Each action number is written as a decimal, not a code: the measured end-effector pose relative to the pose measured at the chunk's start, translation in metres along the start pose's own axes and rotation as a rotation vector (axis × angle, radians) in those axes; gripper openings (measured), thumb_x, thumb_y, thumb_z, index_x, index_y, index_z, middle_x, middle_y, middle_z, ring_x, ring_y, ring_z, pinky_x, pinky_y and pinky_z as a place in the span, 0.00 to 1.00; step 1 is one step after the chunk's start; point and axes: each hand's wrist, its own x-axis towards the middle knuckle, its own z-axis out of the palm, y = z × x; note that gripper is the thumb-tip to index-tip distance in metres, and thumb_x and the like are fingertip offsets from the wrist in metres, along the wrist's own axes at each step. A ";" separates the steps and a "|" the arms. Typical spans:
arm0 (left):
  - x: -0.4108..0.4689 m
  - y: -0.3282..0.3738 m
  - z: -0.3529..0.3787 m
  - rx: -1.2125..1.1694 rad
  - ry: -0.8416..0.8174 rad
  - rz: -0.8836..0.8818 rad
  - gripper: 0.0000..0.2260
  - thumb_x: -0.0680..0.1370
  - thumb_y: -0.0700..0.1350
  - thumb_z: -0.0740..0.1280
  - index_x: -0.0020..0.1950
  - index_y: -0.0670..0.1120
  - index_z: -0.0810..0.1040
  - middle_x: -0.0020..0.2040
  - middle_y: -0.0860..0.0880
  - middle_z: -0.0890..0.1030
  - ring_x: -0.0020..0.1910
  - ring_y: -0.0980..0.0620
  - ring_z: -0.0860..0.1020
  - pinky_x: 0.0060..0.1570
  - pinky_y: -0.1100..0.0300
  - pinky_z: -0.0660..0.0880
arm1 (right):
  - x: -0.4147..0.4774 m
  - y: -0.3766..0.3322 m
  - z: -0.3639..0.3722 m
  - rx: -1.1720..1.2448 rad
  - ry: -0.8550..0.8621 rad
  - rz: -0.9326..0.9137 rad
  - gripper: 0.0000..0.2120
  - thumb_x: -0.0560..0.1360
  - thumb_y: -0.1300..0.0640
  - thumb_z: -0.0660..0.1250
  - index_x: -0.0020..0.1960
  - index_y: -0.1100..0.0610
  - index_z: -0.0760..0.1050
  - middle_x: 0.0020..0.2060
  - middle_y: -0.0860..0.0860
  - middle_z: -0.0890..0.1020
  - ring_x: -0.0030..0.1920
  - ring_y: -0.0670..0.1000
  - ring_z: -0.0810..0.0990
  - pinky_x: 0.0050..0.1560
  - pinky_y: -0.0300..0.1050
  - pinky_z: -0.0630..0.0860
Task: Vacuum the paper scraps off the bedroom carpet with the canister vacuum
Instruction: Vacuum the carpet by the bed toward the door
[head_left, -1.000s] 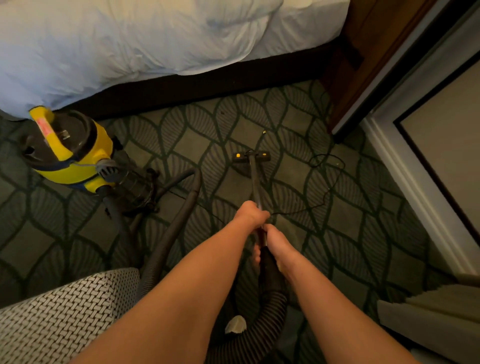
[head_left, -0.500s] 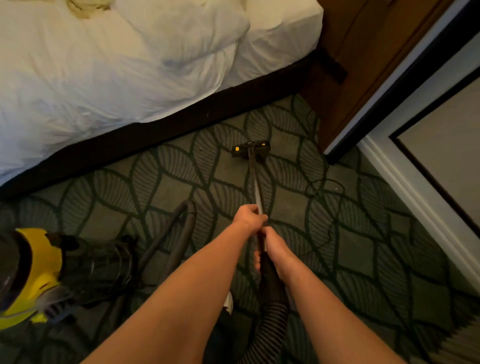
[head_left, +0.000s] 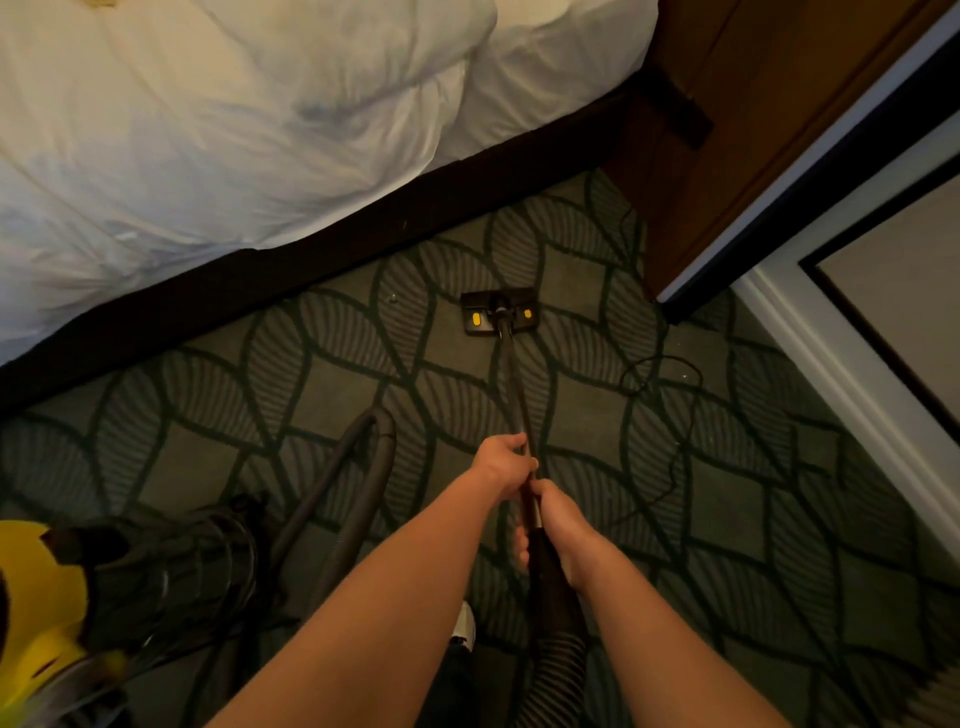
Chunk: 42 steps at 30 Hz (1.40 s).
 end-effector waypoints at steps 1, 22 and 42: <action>0.000 0.001 -0.001 0.001 0.007 0.000 0.23 0.77 0.33 0.65 0.71 0.40 0.69 0.64 0.40 0.77 0.62 0.44 0.77 0.62 0.53 0.74 | -0.002 0.000 0.001 0.001 -0.006 0.007 0.24 0.82 0.43 0.52 0.36 0.58 0.67 0.23 0.53 0.66 0.17 0.49 0.66 0.18 0.34 0.63; -0.065 -0.052 0.014 -0.008 -0.054 -0.153 0.23 0.74 0.33 0.66 0.68 0.44 0.71 0.61 0.39 0.78 0.61 0.41 0.77 0.60 0.46 0.76 | -0.071 0.071 -0.009 0.027 0.025 0.130 0.27 0.80 0.41 0.55 0.32 0.60 0.67 0.20 0.54 0.68 0.16 0.50 0.66 0.19 0.33 0.65; -0.126 -0.010 0.083 -0.115 0.124 -0.094 0.04 0.68 0.39 0.68 0.35 0.43 0.73 0.32 0.43 0.75 0.36 0.46 0.77 0.37 0.52 0.77 | -0.122 0.049 -0.094 -0.311 0.015 -0.093 0.27 0.83 0.44 0.51 0.34 0.61 0.69 0.20 0.54 0.68 0.16 0.51 0.67 0.18 0.35 0.65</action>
